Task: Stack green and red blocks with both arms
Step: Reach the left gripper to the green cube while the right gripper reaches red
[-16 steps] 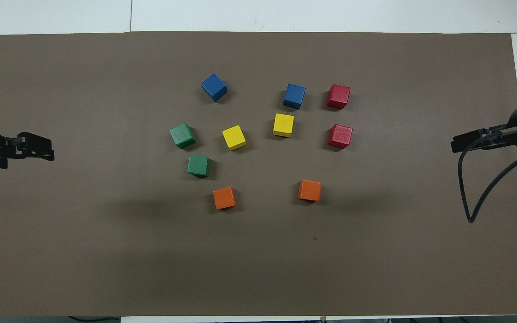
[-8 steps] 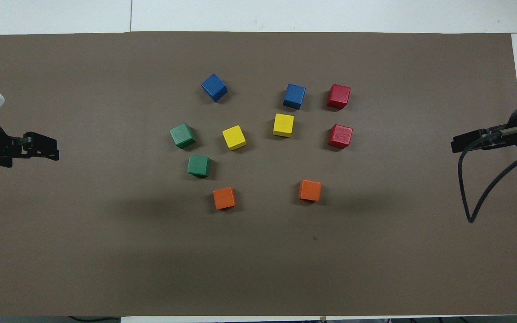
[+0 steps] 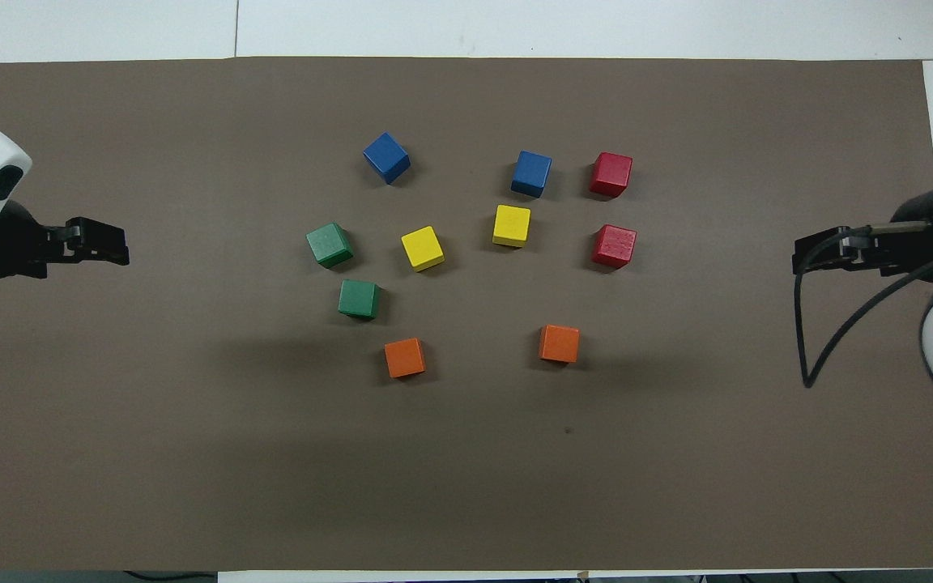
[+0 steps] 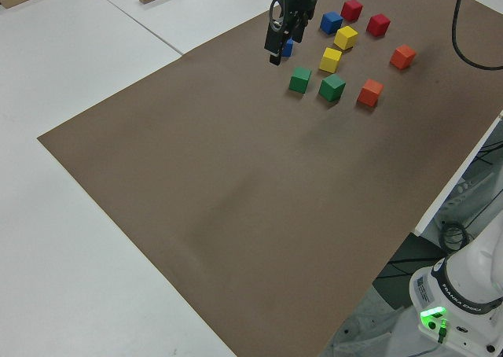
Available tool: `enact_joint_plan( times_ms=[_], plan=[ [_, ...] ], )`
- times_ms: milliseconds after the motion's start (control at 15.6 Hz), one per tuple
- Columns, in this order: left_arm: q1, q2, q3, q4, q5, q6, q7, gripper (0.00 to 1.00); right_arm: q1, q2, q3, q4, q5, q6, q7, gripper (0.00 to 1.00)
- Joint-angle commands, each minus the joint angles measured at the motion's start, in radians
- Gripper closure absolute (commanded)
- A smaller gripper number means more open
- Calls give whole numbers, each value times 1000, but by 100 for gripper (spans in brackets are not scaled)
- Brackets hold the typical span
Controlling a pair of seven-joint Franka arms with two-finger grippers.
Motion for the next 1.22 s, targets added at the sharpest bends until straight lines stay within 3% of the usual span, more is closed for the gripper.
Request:
enact_joint_plan(
  times_ms=[0,193,385,771,1156],
  plan=[
    [-103,141,5,94,-5,70,-242,0,64,41,1,-54,-4,95,238,0],
    [-228,190,6,-7,-5,245,-469,0,119,124,1,-72,-1,213,423,0],
    [-307,195,6,-126,-4,405,-515,0,145,194,1,-95,0,325,476,0],
    [-399,284,5,-133,67,451,-485,0,159,285,1,-89,0,444,491,0],
    [-396,278,5,-140,78,405,-405,0,176,395,1,-81,-6,576,476,0]
  ],
)
